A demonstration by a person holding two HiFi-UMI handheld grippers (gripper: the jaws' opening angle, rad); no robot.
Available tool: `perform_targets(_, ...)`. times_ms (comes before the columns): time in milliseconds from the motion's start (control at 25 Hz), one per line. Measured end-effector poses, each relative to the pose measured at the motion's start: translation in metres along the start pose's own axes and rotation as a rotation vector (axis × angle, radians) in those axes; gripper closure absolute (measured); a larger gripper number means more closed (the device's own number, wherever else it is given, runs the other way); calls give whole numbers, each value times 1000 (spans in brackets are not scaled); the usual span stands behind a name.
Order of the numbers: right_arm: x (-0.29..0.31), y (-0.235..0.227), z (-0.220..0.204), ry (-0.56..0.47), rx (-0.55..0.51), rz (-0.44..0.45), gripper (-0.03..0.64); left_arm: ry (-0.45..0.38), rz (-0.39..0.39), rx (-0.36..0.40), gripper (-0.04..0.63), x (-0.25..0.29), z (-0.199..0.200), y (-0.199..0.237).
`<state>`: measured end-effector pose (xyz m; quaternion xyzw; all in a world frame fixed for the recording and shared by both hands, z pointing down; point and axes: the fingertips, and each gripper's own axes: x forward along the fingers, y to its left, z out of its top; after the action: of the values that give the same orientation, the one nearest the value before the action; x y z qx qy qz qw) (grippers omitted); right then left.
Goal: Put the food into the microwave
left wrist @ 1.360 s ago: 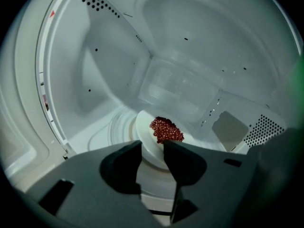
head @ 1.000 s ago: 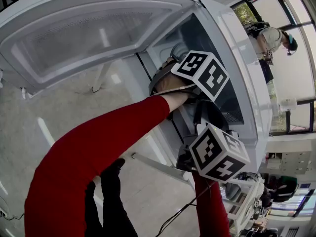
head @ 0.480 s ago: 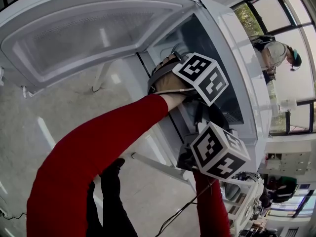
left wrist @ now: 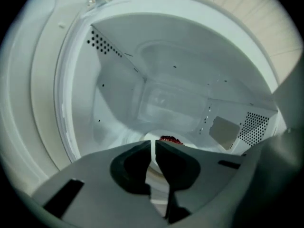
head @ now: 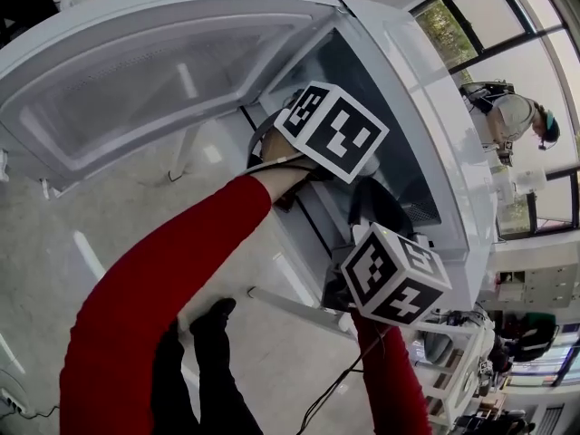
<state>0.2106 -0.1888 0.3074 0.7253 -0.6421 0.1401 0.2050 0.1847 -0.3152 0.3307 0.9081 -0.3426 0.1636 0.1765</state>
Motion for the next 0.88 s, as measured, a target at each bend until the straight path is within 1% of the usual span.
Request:
perform_targets(80, 3, 4, -1, -3, 2, 13, 603, -29, -40, -54, 573, -6, -2, 1)
perform_targets(240, 2, 19, 3, -21, 16, 55, 603, -69, -101, -166, 584, -27, -14, 7)
perform_targets(360, -4, 31, 10, -46, 30, 100, 604, -136, -156, -222, 584, -47, -13, 5)
perform_targets(480, -16, 44, 16, -84, 72, 161, 604, -189, -191, -254, 586, -75, -11, 3)
perform_targets(680, -57, 64, 26, -141, 120, 295, 604, -255, -198, -269, 586, -134, -11, -8)
perform_targets(760, -74, 69, 29, -175, 152, 330, 604, -265, -186, -231, 586, -156, -11, -12)
perform_targets(880, -102, 66, 30, -200, 182, 360, 604, -272, -154, -142, 586, -185, -12, -26)
